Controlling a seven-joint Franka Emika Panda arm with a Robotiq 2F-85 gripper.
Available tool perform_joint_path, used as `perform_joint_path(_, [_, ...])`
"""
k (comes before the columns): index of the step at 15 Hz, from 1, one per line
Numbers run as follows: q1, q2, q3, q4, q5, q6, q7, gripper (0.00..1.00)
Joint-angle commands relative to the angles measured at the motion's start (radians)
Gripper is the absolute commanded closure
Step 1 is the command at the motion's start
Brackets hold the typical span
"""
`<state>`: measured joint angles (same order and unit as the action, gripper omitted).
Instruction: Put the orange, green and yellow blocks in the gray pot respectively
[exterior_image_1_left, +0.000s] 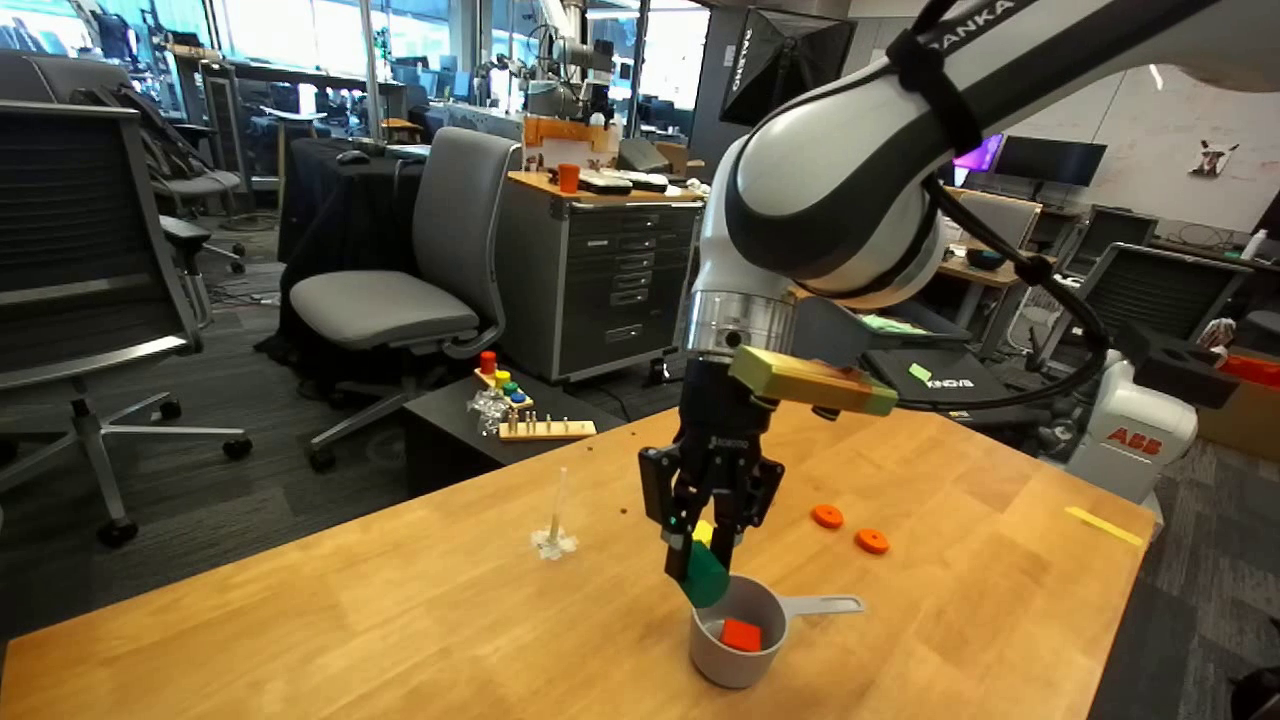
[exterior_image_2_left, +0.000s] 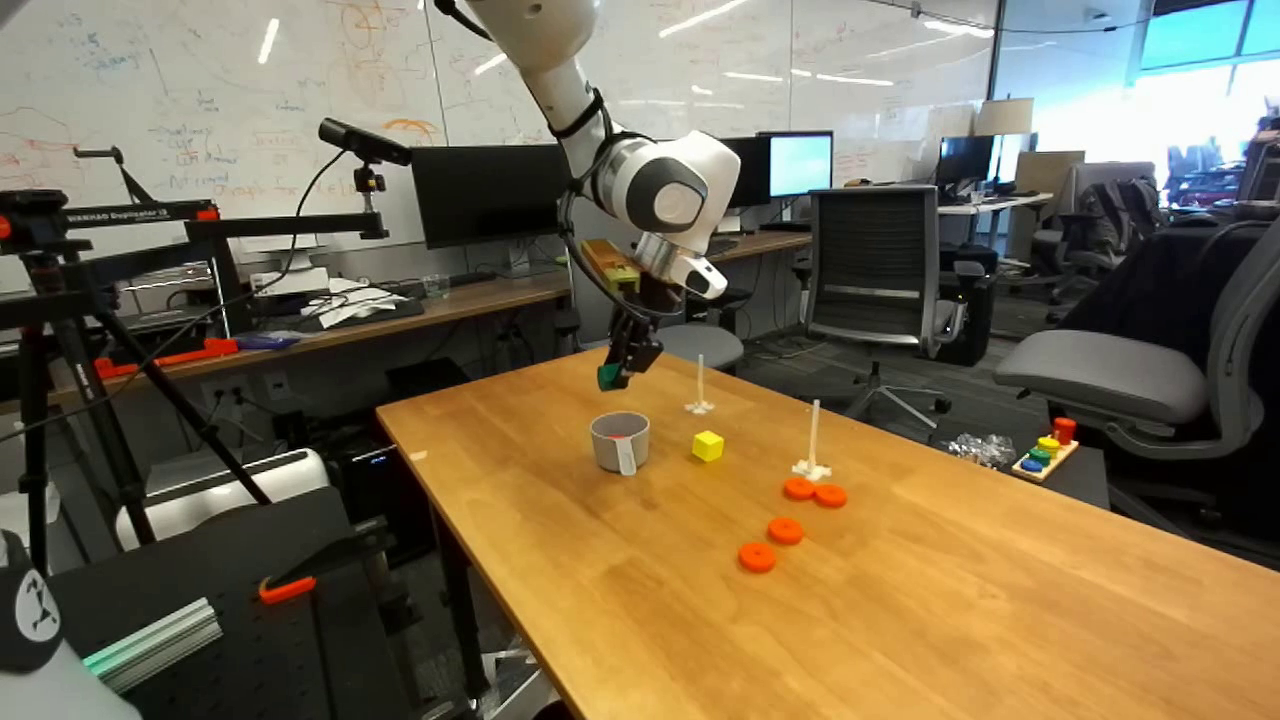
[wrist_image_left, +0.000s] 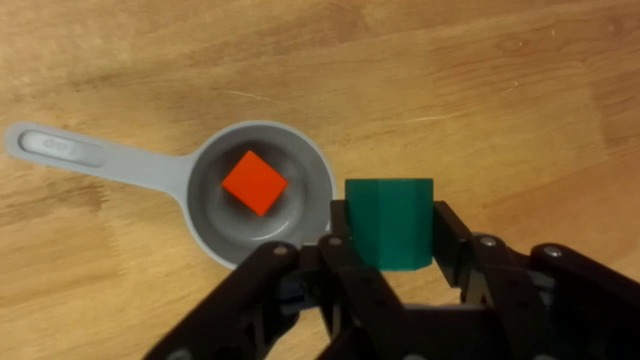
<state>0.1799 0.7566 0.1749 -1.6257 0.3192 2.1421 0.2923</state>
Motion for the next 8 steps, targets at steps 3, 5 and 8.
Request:
perform_joint_path(3, [-0.010,-0.099,-0.006,-0.121,0.019,0.005,-0.018,0.82])
perform_joint_path(5, [-0.019,-0.102,-0.013,-0.132,0.022,0.006,-0.021,0.82])
perform_joint_path(8, [-0.033,-0.099,-0.023,-0.139,0.022,0.002,-0.022,0.82])
